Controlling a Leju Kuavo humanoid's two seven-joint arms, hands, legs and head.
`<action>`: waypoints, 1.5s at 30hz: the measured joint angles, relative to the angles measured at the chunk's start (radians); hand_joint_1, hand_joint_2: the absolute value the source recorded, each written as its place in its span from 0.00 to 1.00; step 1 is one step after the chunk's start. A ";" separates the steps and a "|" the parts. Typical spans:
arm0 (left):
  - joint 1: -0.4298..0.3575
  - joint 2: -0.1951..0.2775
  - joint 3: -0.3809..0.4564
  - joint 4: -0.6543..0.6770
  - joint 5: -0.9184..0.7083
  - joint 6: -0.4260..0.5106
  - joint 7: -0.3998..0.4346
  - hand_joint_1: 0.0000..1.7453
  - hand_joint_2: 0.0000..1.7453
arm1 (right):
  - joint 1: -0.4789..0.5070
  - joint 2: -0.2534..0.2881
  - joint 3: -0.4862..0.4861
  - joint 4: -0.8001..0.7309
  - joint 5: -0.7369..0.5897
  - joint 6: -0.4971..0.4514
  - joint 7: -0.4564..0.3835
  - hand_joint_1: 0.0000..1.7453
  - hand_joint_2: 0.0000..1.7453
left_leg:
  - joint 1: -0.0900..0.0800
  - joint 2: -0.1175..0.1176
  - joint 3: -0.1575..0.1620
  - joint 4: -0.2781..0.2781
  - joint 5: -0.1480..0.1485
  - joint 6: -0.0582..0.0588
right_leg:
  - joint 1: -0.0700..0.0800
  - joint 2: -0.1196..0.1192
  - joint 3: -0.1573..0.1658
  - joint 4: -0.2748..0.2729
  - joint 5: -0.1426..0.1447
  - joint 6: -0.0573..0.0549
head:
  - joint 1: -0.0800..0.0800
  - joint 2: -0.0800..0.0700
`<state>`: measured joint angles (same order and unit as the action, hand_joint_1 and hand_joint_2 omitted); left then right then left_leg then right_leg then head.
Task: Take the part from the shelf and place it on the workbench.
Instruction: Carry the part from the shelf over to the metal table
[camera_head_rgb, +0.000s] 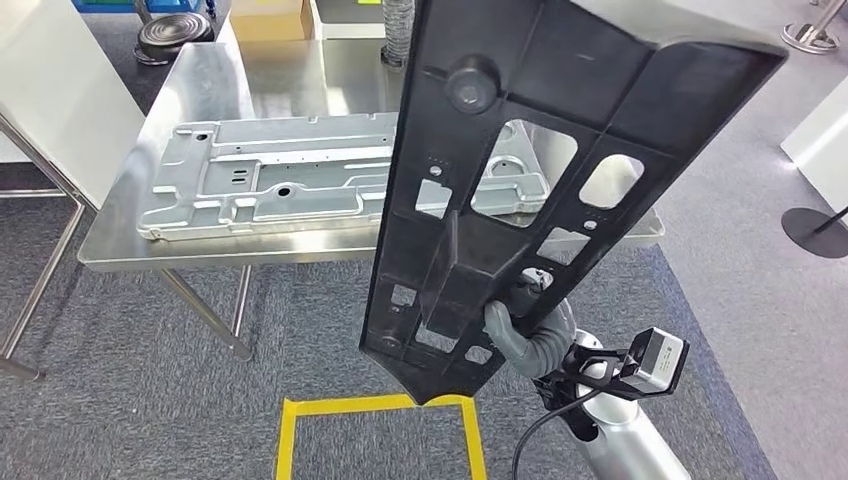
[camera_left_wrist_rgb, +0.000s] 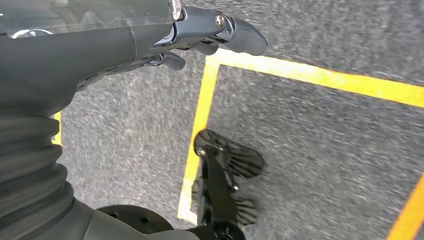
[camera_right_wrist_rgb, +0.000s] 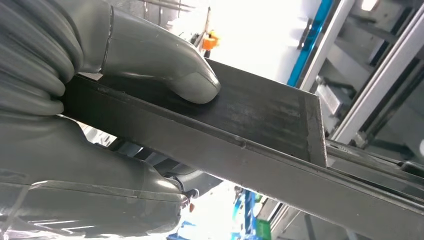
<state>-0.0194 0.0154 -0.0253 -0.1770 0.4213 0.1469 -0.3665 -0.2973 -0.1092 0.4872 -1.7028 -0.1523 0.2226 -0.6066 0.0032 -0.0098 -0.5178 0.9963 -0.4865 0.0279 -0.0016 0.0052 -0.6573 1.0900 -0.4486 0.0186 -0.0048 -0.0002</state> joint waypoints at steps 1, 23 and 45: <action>-0.001 -0.002 0.000 0.000 0.001 0.000 0.000 0.00 1.00 | -0.006 0.001 0.003 0.001 0.004 -0.002 0.004 1.00 1.00 | -0.001 0.000 0.007 0.000 -0.008 -0.005 | 0.003 -0.001 0.014 -0.051 0.026 -0.006 | 0.000 0.000; 0.002 -0.004 0.002 0.001 0.004 -0.002 -0.003 0.00 1.00 | -0.049 0.017 0.035 0.000 0.008 -0.032 0.017 1.00 1.00 | 0.008 0.004 -0.082 0.000 0.066 -0.012 | -0.002 0.000 0.111 -0.024 -0.099 0.006 | -0.006 0.000; 0.002 -0.008 0.017 0.001 0.011 0.006 -0.002 0.00 1.00 | -0.045 0.016 0.048 -0.011 0.018 -0.054 0.001 1.00 1.00 | 0.010 0.005 -0.151 0.161 0.020 -0.058 | -0.003 0.001 0.125 -0.110 -0.020 -0.038 | -0.011 0.000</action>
<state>-0.0174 0.0074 -0.0087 -0.1758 0.4321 0.1530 -0.3684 -0.3421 -0.0935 0.5348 -1.7138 -0.1345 0.1689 -0.6059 0.0127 -0.0049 -0.6686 1.1572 -0.4665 -0.0297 -0.0043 0.0059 -0.5319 0.9800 -0.4687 -0.0199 -0.0155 -0.0001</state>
